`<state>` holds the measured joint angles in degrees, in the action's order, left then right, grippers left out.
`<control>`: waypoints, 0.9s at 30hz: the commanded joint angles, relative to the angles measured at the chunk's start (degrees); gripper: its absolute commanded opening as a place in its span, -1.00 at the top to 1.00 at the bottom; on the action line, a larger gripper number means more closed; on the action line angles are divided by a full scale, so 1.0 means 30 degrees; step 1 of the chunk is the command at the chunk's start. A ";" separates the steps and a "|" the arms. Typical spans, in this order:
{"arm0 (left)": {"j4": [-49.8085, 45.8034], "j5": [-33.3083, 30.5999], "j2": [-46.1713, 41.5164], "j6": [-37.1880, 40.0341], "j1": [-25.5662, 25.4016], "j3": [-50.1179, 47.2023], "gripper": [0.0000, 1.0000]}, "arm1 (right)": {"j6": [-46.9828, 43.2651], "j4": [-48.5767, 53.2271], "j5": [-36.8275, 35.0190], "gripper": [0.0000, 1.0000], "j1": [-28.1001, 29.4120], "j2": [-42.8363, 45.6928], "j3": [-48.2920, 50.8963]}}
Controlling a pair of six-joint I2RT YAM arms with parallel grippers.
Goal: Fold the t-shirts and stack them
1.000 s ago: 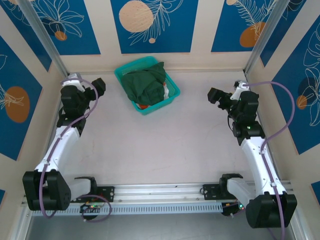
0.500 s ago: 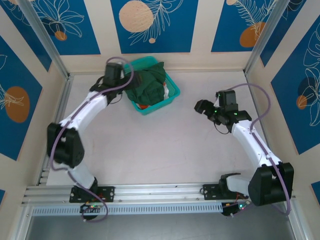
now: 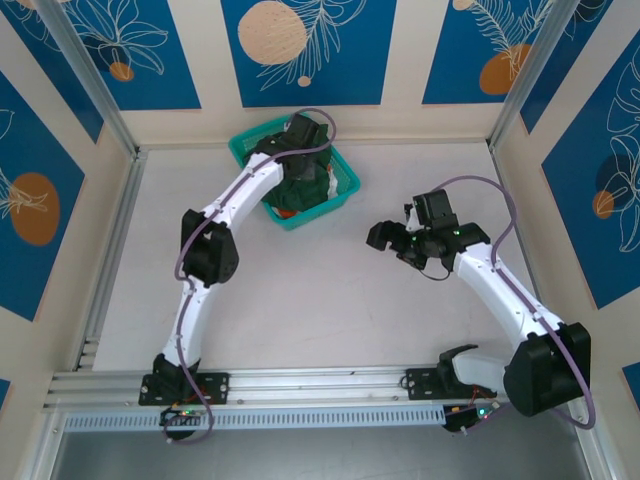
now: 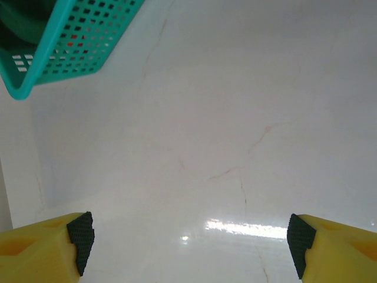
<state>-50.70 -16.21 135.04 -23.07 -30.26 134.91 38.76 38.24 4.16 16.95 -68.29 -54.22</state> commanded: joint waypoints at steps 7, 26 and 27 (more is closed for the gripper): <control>0.0479 -0.2386 -0.3226 -0.0176 -0.0721 0.1401 1.00 | -0.0833 0.2866 0.1820 -0.73 0.0232 0.2764 0.1104; 0.8536 -0.2071 -2.1092 0.1416 -0.1736 -0.6224 1.00 | 0.4062 0.2387 -0.1772 -0.74 0.0924 -0.1318 -0.2409; 0.9150 -0.2485 -2.2308 0.1215 -0.1745 -0.7433 1.00 | 0.4490 0.2763 -0.1710 -0.73 0.0918 -0.2361 -0.3431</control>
<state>-32.01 -20.14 74.48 -19.33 -35.14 119.04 47.72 45.67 1.28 19.44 -70.35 -59.11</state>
